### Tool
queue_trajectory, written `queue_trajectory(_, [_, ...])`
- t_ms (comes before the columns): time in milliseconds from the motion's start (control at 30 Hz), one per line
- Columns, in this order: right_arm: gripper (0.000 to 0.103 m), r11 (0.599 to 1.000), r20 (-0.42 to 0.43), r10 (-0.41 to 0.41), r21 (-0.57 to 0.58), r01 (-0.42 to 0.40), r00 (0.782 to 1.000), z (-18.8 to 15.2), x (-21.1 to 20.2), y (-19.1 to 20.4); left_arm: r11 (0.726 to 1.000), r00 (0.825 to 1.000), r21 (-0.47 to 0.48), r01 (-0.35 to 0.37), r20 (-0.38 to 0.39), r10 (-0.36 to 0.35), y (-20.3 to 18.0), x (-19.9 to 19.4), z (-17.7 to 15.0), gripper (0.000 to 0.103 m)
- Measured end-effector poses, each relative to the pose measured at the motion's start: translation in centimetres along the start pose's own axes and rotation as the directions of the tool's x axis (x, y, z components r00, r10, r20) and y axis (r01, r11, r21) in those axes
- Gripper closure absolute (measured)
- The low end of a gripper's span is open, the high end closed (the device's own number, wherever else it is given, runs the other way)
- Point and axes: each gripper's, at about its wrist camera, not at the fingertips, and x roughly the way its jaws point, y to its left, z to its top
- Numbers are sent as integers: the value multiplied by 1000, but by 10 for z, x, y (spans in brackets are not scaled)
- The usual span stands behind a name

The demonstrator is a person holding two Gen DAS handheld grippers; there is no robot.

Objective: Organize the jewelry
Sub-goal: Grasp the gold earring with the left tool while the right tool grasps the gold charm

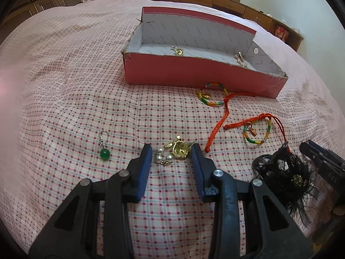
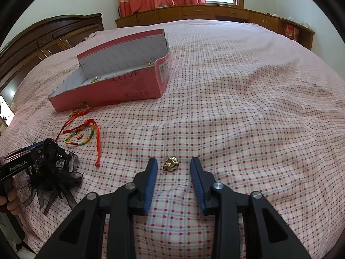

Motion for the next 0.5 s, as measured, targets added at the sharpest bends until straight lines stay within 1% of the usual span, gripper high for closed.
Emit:
queue_trajectory(33, [71, 1000, 1, -1, 1, 1, 1000, 0, 0, 0, 1000, 1000, 4, -3, 4, 3, -1, 0, 0, 76])
queue_trajectory(100, [78, 1000, 2, -4, 2, 4, 1000, 0, 1, 0, 1000, 1000, 7, -9, 10, 9, -1, 0, -1, 82])
queue_trajectory(167, [86, 1000, -1, 1, 4, -1, 1000, 0, 1, -1, 1000, 1000, 4, -12, 13, 12, -1, 1, 0, 86])
queue_trajectory(300, [86, 1000, -1, 7, -2, -7, 1000, -1, 0, 0, 1000, 1000, 3, -14, 19, 14, 2, -1, -2, 94])
queue_trajectory(367, [87, 1000, 1, 6, 1, -6, 1000, -1, 0, 0, 1000, 1000, 7, -14, 20, 14, 2, -2, -1, 94])
queue_trajectory(433, [87, 1000, 4, 6, 2, -6, 1000, -1, -1, 1, 1000, 1000, 6, -9, 21, 8, 3, -3, -1, 103])
queue_trajectory(500, [87, 1000, 11, 8, 6, -9, 1000, -1, -3, 1, 1000, 1000, -4, 1, 20, -1, 5, -5, 0, 103])
